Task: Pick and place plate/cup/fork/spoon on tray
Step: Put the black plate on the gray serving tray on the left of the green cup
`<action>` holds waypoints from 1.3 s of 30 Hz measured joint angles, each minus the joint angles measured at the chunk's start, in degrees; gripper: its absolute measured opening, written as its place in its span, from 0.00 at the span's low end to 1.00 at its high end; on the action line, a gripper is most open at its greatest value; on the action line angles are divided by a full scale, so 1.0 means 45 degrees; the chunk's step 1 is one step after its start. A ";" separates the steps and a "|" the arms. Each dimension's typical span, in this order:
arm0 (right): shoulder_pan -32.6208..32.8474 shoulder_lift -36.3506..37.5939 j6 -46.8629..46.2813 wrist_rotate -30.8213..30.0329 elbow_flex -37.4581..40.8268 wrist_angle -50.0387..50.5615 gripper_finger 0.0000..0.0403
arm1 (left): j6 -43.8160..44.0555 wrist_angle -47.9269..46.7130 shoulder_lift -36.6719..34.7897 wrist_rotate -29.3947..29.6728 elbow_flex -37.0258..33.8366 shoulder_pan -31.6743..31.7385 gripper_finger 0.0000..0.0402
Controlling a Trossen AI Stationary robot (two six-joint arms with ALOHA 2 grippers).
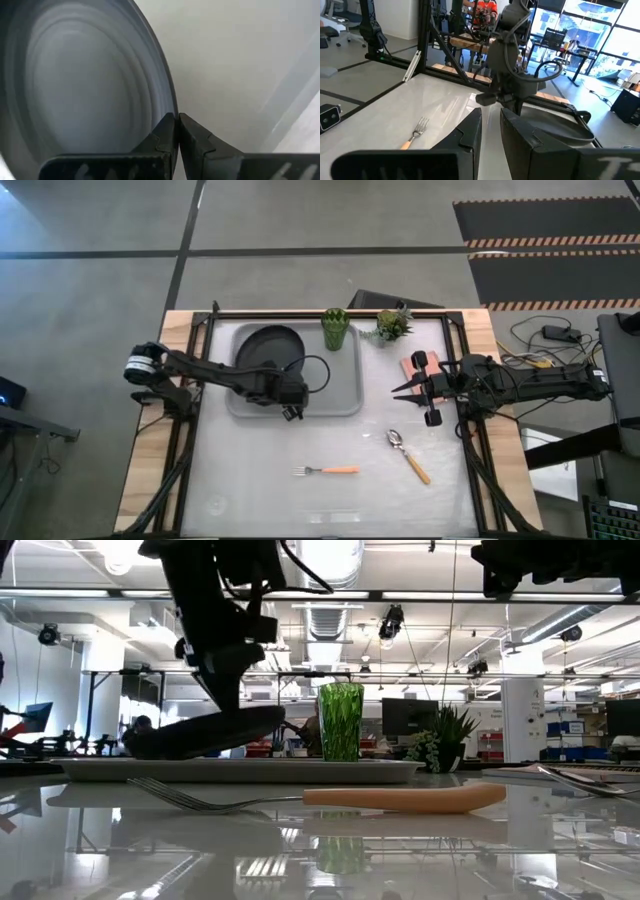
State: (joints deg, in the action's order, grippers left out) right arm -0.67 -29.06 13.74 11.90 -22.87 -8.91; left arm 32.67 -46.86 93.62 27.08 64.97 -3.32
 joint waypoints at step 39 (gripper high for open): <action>0.0000 0.0000 -0.0005 0.0000 0.0000 0.0015 0.15 | 0.0003 0.2324 0.0005 0.0070 -0.1622 0.0002 0.00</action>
State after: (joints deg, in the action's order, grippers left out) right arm -0.67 -29.06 13.72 11.90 -22.87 -8.84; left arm 32.69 -36.40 93.65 27.40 57.67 -3.31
